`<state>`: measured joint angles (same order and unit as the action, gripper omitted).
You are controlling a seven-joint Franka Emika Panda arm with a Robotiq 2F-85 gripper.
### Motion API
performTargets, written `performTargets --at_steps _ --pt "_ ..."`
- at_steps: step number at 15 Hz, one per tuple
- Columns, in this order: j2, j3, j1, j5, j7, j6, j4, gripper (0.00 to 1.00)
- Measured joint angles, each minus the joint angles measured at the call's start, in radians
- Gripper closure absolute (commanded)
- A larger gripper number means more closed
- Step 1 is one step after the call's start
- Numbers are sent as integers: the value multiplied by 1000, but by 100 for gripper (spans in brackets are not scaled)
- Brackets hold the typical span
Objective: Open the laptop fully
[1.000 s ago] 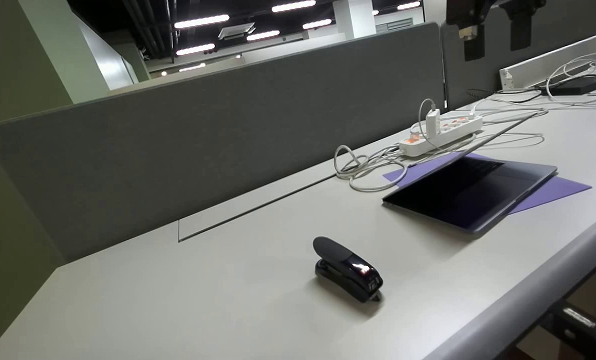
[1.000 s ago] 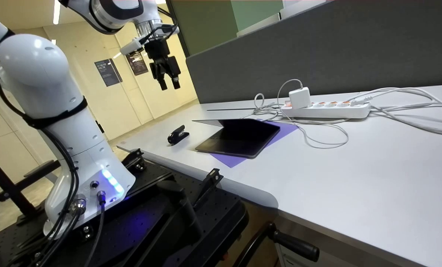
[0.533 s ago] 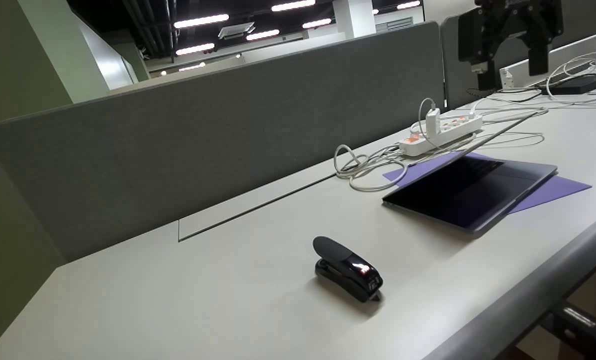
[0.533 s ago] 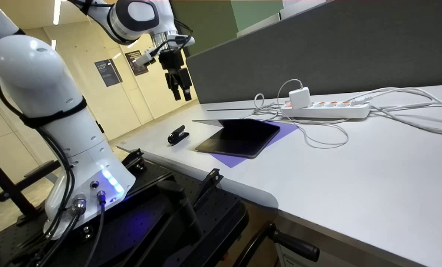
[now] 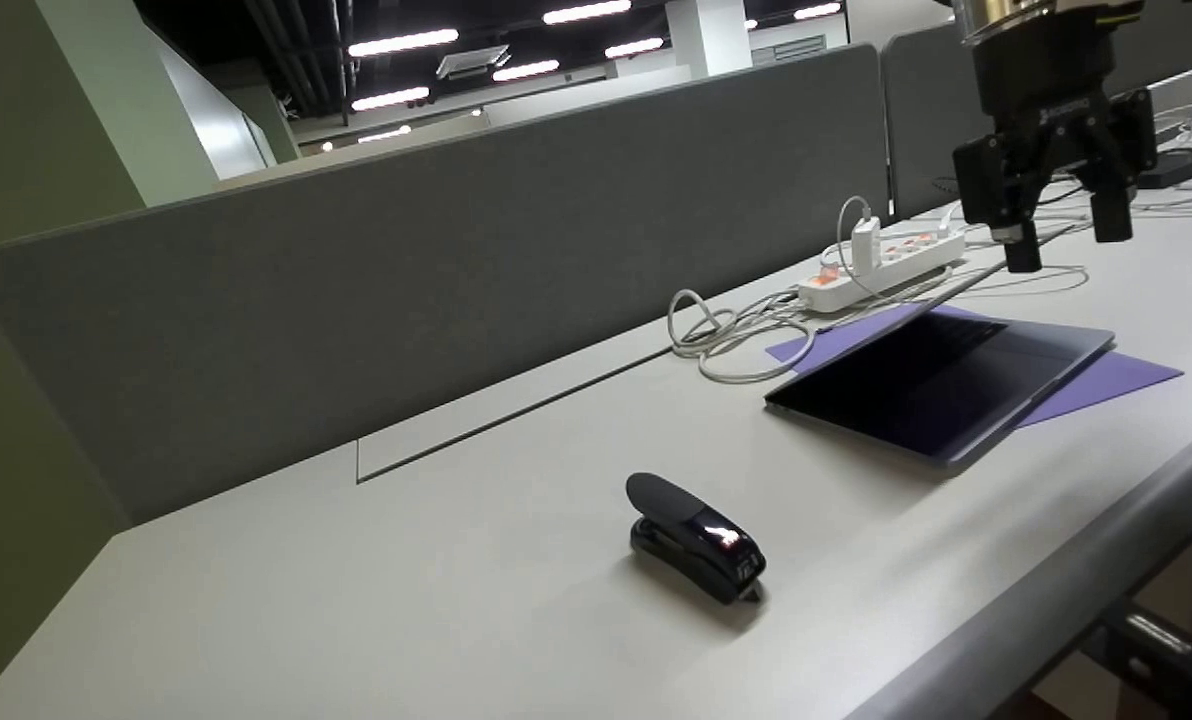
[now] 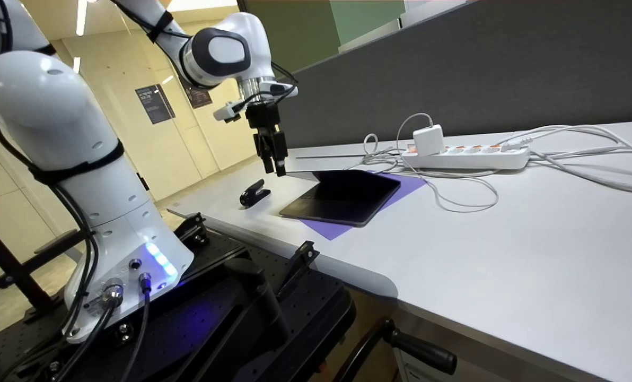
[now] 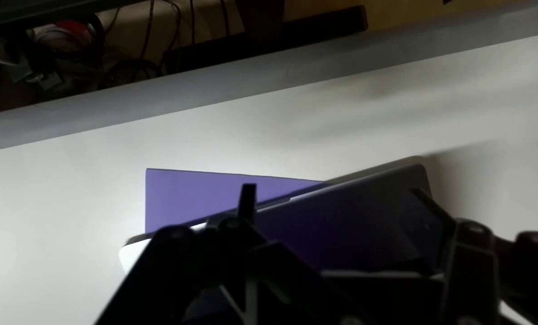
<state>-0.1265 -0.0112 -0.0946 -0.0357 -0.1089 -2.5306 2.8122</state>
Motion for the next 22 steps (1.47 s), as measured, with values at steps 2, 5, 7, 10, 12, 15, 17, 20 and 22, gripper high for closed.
performTargets --at_steps 2,5,7,10,12,15,17,20,22 --pt "52 11 -1 22 -12 -54 -1 62" --pt "111 23 0 63 -32 -135 -4 81" --pt "138 29 0 87 -43 -196 -8 95" --pt "164 40 4 125 -67 -281 -13 100" --pt "176 52 9 153 -86 -325 -15 100" --pt "189 76 17 199 -115 -373 -17 100" --pt "195 95 25 231 -134 -396 -19 100" --pt "195 129 41 299 -177 -412 -20 100" --pt "190 149 50 351 -209 -420 -20 100"
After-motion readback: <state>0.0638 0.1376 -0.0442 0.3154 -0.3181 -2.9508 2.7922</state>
